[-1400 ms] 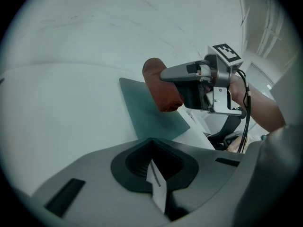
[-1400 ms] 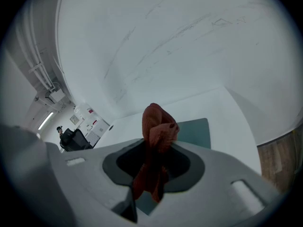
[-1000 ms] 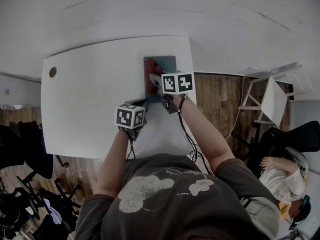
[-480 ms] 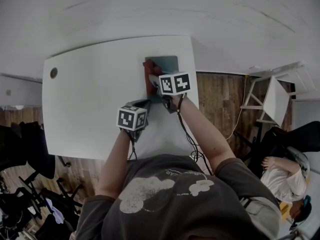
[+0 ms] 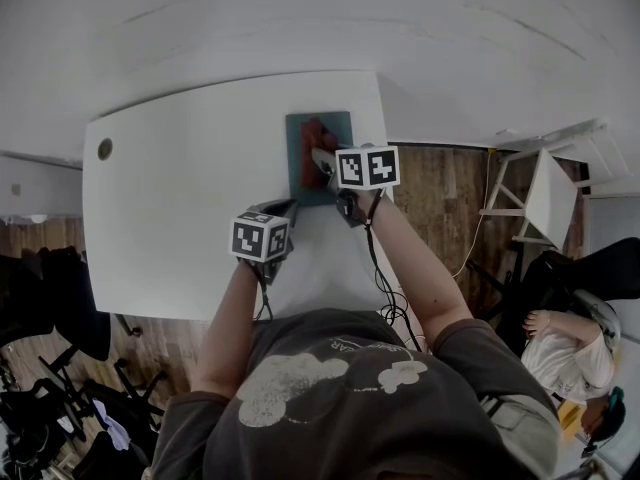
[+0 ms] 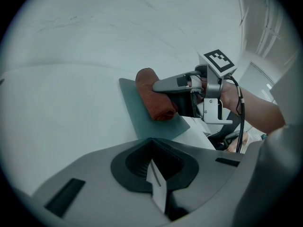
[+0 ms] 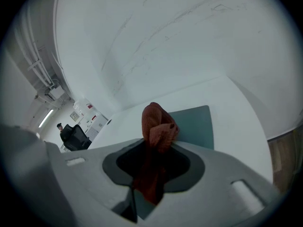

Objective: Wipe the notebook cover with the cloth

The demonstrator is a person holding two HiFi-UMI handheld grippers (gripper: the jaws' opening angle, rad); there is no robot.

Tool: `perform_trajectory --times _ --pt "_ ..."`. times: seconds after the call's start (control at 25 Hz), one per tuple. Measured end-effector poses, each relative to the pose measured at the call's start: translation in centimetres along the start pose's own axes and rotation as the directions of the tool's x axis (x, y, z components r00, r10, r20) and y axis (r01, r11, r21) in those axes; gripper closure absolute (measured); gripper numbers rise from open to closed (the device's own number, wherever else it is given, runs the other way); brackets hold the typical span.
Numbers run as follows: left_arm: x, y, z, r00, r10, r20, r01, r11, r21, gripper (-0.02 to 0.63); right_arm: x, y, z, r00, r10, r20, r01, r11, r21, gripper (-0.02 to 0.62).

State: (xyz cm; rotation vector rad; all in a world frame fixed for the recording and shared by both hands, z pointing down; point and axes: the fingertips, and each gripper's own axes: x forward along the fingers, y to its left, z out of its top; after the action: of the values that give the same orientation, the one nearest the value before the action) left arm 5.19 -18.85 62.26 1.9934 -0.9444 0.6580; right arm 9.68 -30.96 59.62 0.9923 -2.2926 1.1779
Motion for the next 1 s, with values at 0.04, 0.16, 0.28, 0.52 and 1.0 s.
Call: perform_trajectory --times 0.04,0.16,0.28,0.52,1.0 --pt "0.0 0.0 0.0 1.0 0.001 0.0 -0.001 1.0 -0.001 0.607 -0.3 -0.3 0.0 1.0 -0.004 0.004 0.004 1.0 0.002 0.488" --pt "-0.1 -0.1 0.0 1.0 0.004 0.002 -0.004 1.0 -0.002 0.607 -1.1 -1.0 0.0 1.0 -0.013 0.014 0.013 1.0 0.016 0.488" --pt "0.0 -0.1 0.0 1.0 0.005 0.003 -0.005 1.0 -0.003 0.607 -1.8 -1.8 -0.1 1.0 -0.021 0.024 0.02 0.999 0.033 0.488" --pt "-0.1 -0.1 0.0 1.0 0.004 0.009 -0.004 1.0 -0.013 0.607 -3.6 -3.7 -0.1 0.998 -0.054 0.043 0.051 0.997 0.057 0.486" --pt "-0.2 -0.2 -0.1 1.0 0.014 0.016 -0.014 1.0 -0.001 0.607 -6.0 -6.1 -0.4 0.992 -0.103 0.076 0.095 0.99 0.107 0.486"
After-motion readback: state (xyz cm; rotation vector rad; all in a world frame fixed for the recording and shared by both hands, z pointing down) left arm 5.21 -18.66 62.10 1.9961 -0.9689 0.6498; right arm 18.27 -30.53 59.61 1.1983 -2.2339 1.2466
